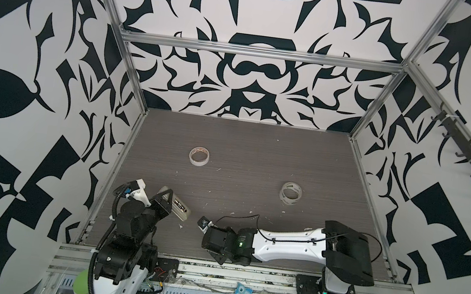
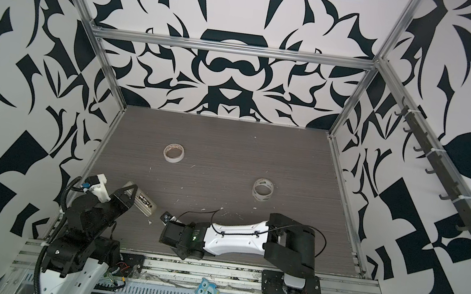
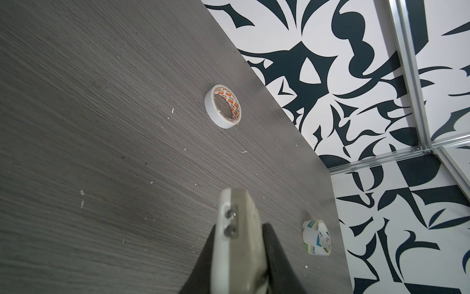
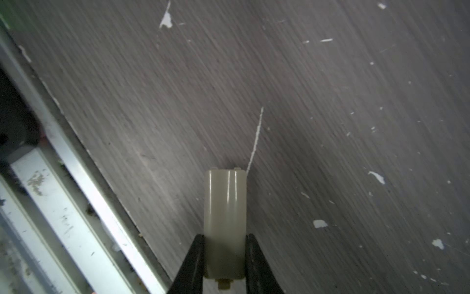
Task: Load the batteries into the remote control
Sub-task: 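Lift the battery cover off the table with the right gripper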
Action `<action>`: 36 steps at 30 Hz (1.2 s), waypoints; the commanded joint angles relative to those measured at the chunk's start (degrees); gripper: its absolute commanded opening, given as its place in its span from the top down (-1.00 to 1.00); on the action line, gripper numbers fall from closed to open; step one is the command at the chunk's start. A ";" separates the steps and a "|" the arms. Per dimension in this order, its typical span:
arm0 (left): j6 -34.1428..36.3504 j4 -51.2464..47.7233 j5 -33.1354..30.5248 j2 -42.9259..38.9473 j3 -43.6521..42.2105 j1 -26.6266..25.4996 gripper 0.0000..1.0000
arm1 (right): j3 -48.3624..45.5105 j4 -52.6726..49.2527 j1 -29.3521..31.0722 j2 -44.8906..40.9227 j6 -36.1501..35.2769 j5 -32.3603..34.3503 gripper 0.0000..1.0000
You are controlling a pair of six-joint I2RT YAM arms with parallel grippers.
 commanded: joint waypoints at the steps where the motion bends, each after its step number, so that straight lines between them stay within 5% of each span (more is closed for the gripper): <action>1: 0.40 1.11 1.05 -0.34 -0.62 -0.02 1.00 | -1.80 -1.20 -1.11 -2.99 -0.14 2.26 0.72; 36: 0.98 4.00 4.53 0.23 -2.33 -0.02 1.00 | -8.74 -0.07 -6.24 -4.74 -1.76 1.43 0.73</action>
